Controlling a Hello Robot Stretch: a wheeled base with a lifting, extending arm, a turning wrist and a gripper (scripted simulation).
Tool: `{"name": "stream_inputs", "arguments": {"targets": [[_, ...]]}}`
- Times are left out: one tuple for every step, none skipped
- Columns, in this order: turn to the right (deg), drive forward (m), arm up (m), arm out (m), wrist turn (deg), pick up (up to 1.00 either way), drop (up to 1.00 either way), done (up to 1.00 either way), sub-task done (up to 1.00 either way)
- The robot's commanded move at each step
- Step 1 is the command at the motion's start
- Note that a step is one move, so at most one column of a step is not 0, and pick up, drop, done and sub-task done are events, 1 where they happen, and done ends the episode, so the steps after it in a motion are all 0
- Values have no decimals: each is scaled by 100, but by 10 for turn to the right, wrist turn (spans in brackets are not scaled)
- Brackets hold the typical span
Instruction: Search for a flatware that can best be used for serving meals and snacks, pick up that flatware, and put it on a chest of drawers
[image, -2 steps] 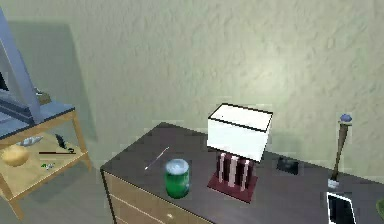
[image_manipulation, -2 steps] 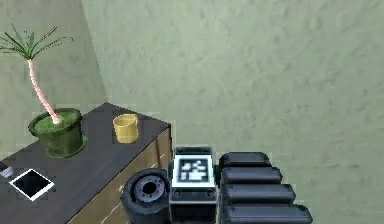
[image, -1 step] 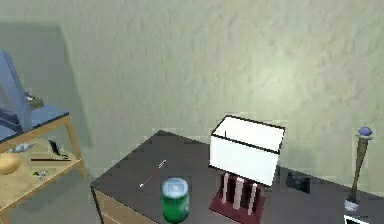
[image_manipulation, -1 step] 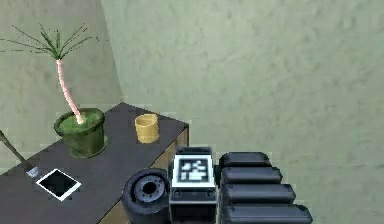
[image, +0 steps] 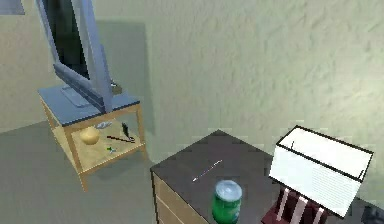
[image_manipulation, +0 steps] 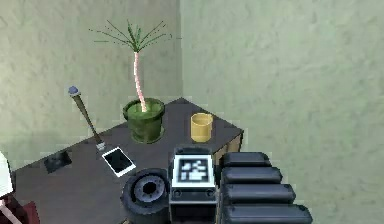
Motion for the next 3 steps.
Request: {"name": "stream_inputs", "arguments": {"targets": [[0,0,0,30,0,0,0,0,0],[0,0,0,0,390,0,0,0,0],[0,0,-28,0,0,0,0,0,0]]}}
